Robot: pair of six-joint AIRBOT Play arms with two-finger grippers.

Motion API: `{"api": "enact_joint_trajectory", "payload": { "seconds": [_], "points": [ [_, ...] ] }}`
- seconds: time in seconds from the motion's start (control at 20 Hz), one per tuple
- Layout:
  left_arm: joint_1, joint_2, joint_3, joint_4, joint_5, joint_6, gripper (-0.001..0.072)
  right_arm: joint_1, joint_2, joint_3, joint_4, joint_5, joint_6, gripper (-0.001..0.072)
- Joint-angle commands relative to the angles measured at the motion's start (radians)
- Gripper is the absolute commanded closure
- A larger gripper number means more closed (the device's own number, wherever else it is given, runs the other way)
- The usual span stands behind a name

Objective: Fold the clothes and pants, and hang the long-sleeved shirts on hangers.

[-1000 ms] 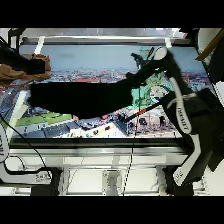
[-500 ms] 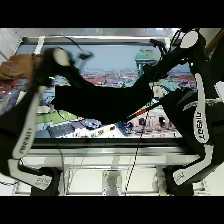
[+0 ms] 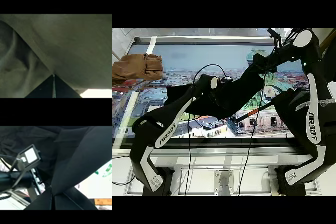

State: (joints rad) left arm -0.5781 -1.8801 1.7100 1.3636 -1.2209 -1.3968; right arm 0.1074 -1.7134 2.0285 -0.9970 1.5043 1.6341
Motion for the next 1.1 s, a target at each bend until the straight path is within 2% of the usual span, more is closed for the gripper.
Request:
{"api": "enact_joint_trajectory", "payload": {
  "seconds": [0.0, 0.1, 0.2, 0.4, 0.55, 0.9, 1.0, 1.05],
  "points": [
    [0.016, -0.016, 0.000, 0.001, 0.051, -0.018, 0.0697, 0.023, -0.001, 0.000, 0.005, -0.025, 0.008, 0.0708],
    [0.040, 0.005, 0.000, 0.019, 0.019, -0.017, 0.0697, 0.054, -0.001, 0.000, 0.005, -0.030, 0.006, 0.0709],
    [0.067, 0.055, 0.000, 0.109, -0.026, -0.017, 0.0697, 0.103, -0.001, 0.000, 0.003, -0.076, 0.002, 0.0709],
    [0.157, 0.235, 0.000, 0.351, -0.119, -0.017, 0.0697, 0.246, -0.033, 0.000, -0.005, -0.295, -0.001, 0.0709],
    [0.266, 0.388, 0.000, 0.455, -0.158, -0.017, 0.0697, 0.389, -0.121, 0.000, -0.002, -0.516, -0.003, 0.0709],
    [0.542, 0.606, 0.000, 0.457, -0.180, -0.040, 0.0697, 0.686, -0.373, 0.000, 0.000, -1.225, -0.031, 0.0710],
    [0.581, 0.615, 0.000, 0.457, -0.205, -0.044, 0.0697, 0.731, -0.414, 0.000, -0.001, -1.339, -0.031, 0.0710],
    [0.594, 0.613, -0.001, 0.457, -0.210, -0.044, 0.0697, 0.743, -0.418, 0.000, -0.002, -1.340, -0.031, 0.0710]
  ]
}}
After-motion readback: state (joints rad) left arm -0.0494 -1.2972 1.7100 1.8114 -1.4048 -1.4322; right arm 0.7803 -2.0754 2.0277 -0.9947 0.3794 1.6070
